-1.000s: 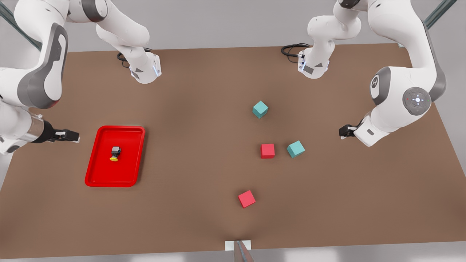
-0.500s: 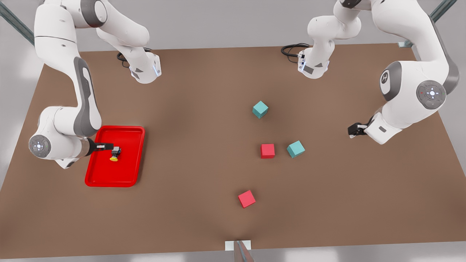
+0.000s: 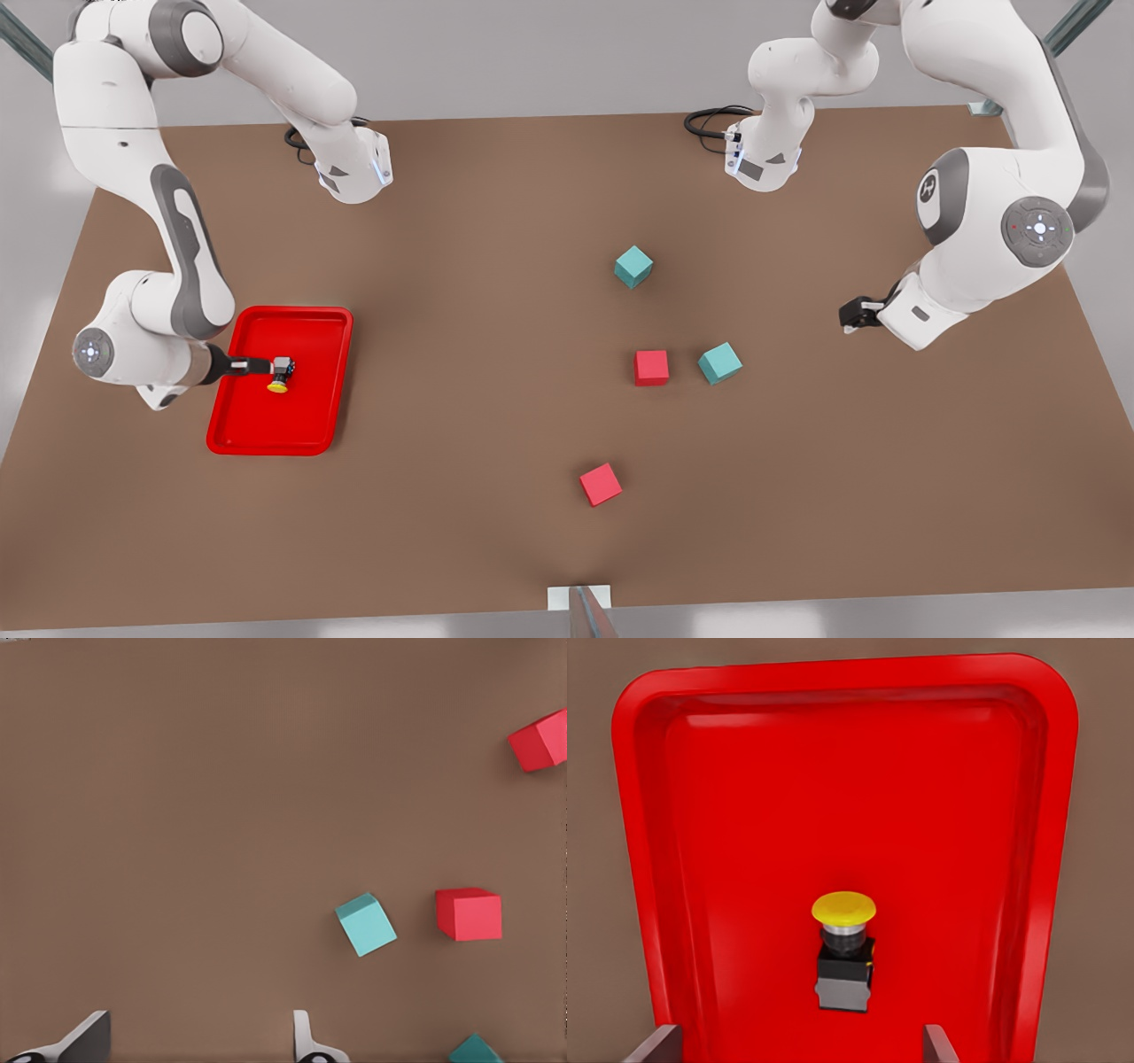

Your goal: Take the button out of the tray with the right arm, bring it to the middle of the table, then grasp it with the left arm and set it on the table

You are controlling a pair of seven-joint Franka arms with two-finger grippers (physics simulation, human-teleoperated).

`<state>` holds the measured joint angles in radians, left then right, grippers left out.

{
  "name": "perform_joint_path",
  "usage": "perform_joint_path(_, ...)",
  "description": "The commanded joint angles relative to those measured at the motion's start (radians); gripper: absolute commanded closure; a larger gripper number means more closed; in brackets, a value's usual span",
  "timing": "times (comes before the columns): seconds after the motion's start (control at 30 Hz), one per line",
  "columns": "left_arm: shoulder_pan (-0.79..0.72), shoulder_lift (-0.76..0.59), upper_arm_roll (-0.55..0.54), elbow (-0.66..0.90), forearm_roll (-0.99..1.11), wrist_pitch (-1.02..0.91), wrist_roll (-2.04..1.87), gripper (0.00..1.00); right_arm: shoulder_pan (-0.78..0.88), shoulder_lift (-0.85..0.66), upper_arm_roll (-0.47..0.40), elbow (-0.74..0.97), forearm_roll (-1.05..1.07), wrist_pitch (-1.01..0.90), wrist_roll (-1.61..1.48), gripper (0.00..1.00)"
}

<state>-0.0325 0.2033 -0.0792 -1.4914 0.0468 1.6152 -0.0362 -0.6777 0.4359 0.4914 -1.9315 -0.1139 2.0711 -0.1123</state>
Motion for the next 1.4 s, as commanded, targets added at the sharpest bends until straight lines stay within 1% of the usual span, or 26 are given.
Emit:
perform_joint_path(0.0, -0.001, -0.002, -0.004, 0.000, 0.002, -0.001, -0.017, 0.00, -0.063, 0.036, 0.059, -0.003, -0.105, 0.098, -0.053, 0.00)
perform_joint_path(0.1, -0.001, 0.002, -0.002, 0.002, 0.002, 0.003, -0.017, 0.00, -0.079, 0.066, 0.061, -0.020, -0.147, 0.156, -0.056, 0.00)
perform_joint_path(0.17, 0.000, -0.004, -0.002, 0.002, 0.007, -0.001, -0.017, 0.00, -0.082, 0.067, 0.061, -0.024, -0.148, 0.162, -0.053, 0.00)
perform_joint_path(0.23, 0.005, 0.001, -0.002, 0.002, 0.008, 0.003, -0.017, 0.00, -0.114, 0.081, 0.061, -0.049, -0.162, 0.213, -0.053, 0.00)
perform_joint_path(0.3, 0.005, 0.002, -0.002, 0.002, 0.008, 0.008, -0.016, 0.00, -0.125, 0.067, 0.065, -0.078, -0.162, 0.213, -0.047, 0.00)
perform_joint_path(0.37, -0.004, 0.007, -0.004, 0.003, 0.091, 0.022, -0.013, 0.00, -0.146, 0.035, 0.088, -0.130, -0.162, 0.247, -0.046, 0.00)
perform_joint_path(0.4, -0.009, 0.005, -0.007, 0.003, 0.090, 0.038, -0.014, 0.00, -0.149, 0.035, 0.090, -0.136, -0.162, 0.250, -0.046, 0.00)
perform_joint_path(0.43, -0.037, 0.001, -0.007, 0.003, 0.090, 0.032, -0.021, 0.00, -0.157, 0.032, 0.095, -0.153, -0.162, 0.267, -0.046, 0.00)
perform_joint_path(0.5, -0.052, 0.030, -0.013, 0.003, 0.079, 0.043, -0.021, 0.00, -0.172, 0.041, 0.102, -0.169, -0.179, 0.305, -0.046, 0.00)
perform_joint_path(0.53, -0.089, 0.067, -0.013, 0.005, 0.077, 0.068, -0.040, 0.00, -0.172, 0.044, 0.102, -0.176, -0.198, 0.323, -0.044, 0.00)
perform_joint_path(0.57, -0.119, 0.122, -0.013, 0.054, 0.079, 0.077, -0.077, 0.00, -0.171, 0.047, 0.102, -0.178, -0.199, 0.336, -0.044, 0.00)
perform_joint_path(0.6, -0.119, 0.159, -0.013, 0.105, 0.068, 0.078, -0.079, 0.00, -0.165, 0.049, 0.102, -0.187, -0.199, 0.351, -0.033, 0.00)
perform_joint_path(0.67, -0.112, 0.160, -0.013, 0.106, -0.018, 0.101, -0.079, 0.00, -0.157, 0.056, 0.102, -0.187, -0.207, 0.356, -0.030, 0.00)
perform_joint_path(0.73, -0.110, 0.238, -0.013, 0.108, -0.070, 0.193, -0.067, 0.00, -0.157, 0.067, 0.102, -0.187, -0.208, 0.379, -0.017, 0.00)
perform_joint_path(0.83, -0.113, 0.261, -0.013, 0.109, -0.071, 0.195, -0.068, 0.00, -0.168, 0.078, 0.102, -0.187, -0.214, 0.397, -0.017, 0.00)
perform_joint_path(0.87, -0.115, 0.261, -0.011, 0.106, -0.064, 0.242, -0.067, 0.00, -0.169, 0.081, 0.102, -0.187, -0.214, 0.399, -0.017, 0.00)
perform_joint_path(0.93, -0.115, 0.268, -0.011, 0.106, -0.064, 0.252, -0.067, 0.00, -0.169, 0.083, 0.101, -0.190, -0.216, 0.408, -0.015, 0.00)
perform_joint_path(1.2, -0.119, 0.277, -0.011, 0.109, -0.071, 0.255, -0.083, 0.00, -0.168, 0.087, 0.096, -0.205, -0.260, 0.408, -0.015, 0.00)
perform_joint_path(1.3, -0.155, 0.291, -0.011, 0.109, -0.067, 0.287, -0.261, 0.00, -0.163, 0.095, 0.092, -0.205, -0.268, 0.417, -0.017, 0.00)
perform_joint_path(1.37, -0.155, 0.291, -0.011, 0.109, -0.067, 0.298, -0.263, 0.00, -0.161, 0.098, 0.090, -0.205, -0.273, 0.417, -0.017, 0.00)
